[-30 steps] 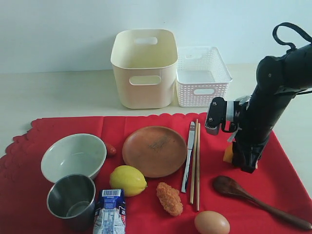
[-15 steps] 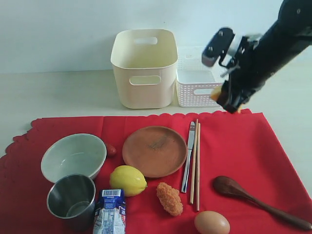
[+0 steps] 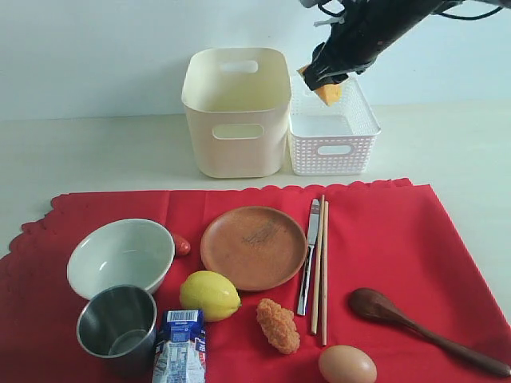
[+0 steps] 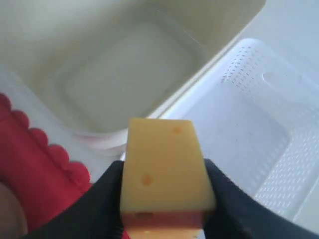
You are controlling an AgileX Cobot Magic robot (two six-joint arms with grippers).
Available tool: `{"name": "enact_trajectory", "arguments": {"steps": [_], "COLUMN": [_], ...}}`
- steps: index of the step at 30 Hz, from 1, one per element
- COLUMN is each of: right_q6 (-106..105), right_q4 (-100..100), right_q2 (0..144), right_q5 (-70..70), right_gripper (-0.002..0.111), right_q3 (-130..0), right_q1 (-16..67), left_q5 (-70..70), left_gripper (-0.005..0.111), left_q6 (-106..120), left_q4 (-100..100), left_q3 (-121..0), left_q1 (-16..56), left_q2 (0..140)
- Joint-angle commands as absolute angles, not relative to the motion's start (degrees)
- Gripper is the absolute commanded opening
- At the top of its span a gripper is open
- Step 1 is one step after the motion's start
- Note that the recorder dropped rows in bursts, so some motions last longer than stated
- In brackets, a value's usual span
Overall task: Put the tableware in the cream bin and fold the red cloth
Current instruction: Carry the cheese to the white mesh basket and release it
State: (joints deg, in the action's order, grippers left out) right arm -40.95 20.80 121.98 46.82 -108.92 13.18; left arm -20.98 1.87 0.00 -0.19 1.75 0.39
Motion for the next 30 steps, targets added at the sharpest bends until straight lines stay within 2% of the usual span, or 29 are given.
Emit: {"name": "enact_trajectory", "arguments": {"steps": [1,10,14,23,26,28,29,30], "right_q6": [-34.1,-31.7,-28.6,-28.8,-28.8,-28.8,-28.8,-28.8], "right_q4": [20.6,17.0,10.4,10.0,9.9,9.9,9.9,9.9], "right_q2": [130.6,143.2,145.6,147.0,147.1,147.3,147.3,147.3], "right_q5": [47.7,47.8,48.3,50.7,50.8,50.9,51.1,51.1], "right_gripper": [0.000,0.000,0.000,0.000,0.009,0.019,0.030,0.035], "right_q3": [-118.9,-130.7,-131.7,-131.7,-131.7,-131.7,-131.7,-131.7], "right_q1": [11.3,10.3,10.3,10.6,10.6,10.6,10.6,10.6], "left_q5": [-20.5,-20.5,-20.5,-20.5,-20.5,-20.5,-20.5,-20.5], "left_gripper": [0.000,0.000,0.000,0.000,0.000,0.000,0.000,0.000], "left_q6": [2.0,2.0,2.0,2.0,2.0,2.0,2.0,2.0], "left_q4": [-0.7,-0.7,-0.7,-0.7,-0.7,-0.7,-0.7,-0.7], "left_q3": [0.0,0.0,0.0,0.0,0.0,0.0,0.0,0.0], "left_q1": [1.7,1.7,1.7,1.7,1.7,1.7,1.7,1.7], "left_q2": [0.0,0.0,0.0,0.0,0.0,0.0,0.0,0.0]}}
